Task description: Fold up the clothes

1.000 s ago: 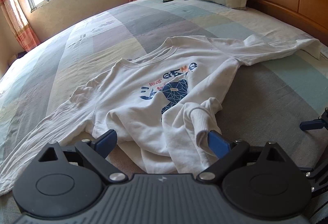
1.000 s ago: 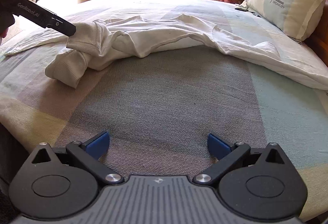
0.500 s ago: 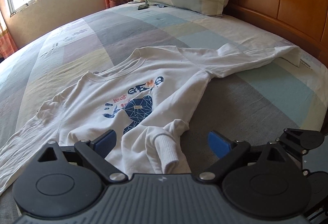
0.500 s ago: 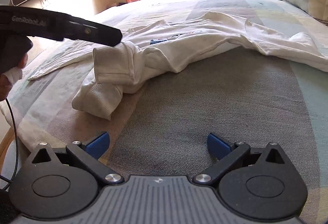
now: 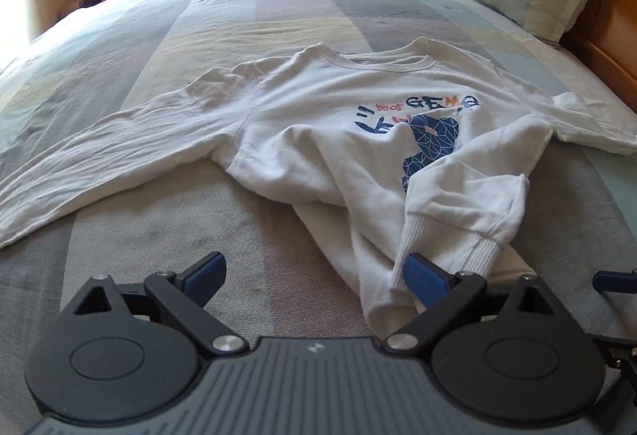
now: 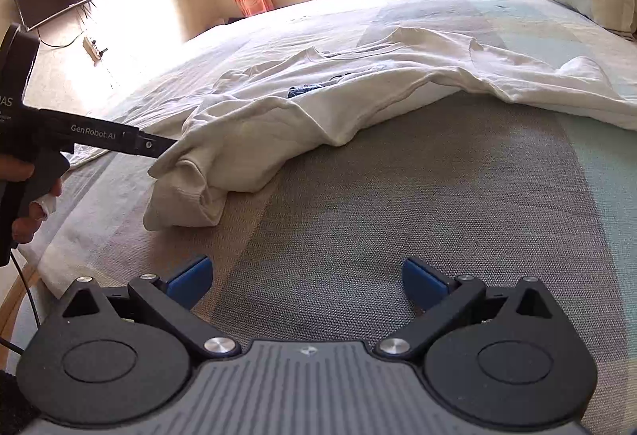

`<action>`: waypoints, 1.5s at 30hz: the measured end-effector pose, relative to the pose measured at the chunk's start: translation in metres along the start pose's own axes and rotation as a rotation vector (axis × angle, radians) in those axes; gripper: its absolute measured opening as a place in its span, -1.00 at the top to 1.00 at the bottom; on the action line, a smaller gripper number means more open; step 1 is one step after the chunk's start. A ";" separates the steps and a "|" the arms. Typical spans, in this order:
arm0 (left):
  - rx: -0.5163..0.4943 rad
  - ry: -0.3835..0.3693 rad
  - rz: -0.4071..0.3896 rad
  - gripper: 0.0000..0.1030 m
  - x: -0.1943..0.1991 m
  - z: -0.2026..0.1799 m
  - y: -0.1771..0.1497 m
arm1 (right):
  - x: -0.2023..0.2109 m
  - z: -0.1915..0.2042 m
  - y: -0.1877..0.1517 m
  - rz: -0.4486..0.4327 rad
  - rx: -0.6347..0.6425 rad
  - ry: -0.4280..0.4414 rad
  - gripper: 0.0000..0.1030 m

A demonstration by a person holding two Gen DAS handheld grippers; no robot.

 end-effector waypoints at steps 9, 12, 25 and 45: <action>0.037 -0.020 -0.055 -0.87 0.015 0.008 -0.004 | -0.008 0.007 0.050 -0.034 -0.254 0.487 -1.00; 0.053 -0.014 -0.076 -0.87 0.024 0.016 -0.006 | -0.029 0.008 0.064 -0.023 -0.313 0.558 -1.00; 0.107 0.029 -0.118 -0.87 0.042 0.045 -0.014 | -0.048 0.027 0.100 -0.032 -0.415 0.714 -1.00; 0.168 -0.004 -0.121 -0.87 0.048 0.057 -0.030 | -0.091 0.002 0.058 -0.030 -0.602 0.835 -0.69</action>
Point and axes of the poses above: each gripper's, at about its wrist camera, not at the fingertips, and x roughly against the way its jaws point, z to its left, y to its top, the point moved 4 cm from there along -x, roughly the way its jaws point, and after that the axes turned 8 degrees about z, right-handed, at the moved point
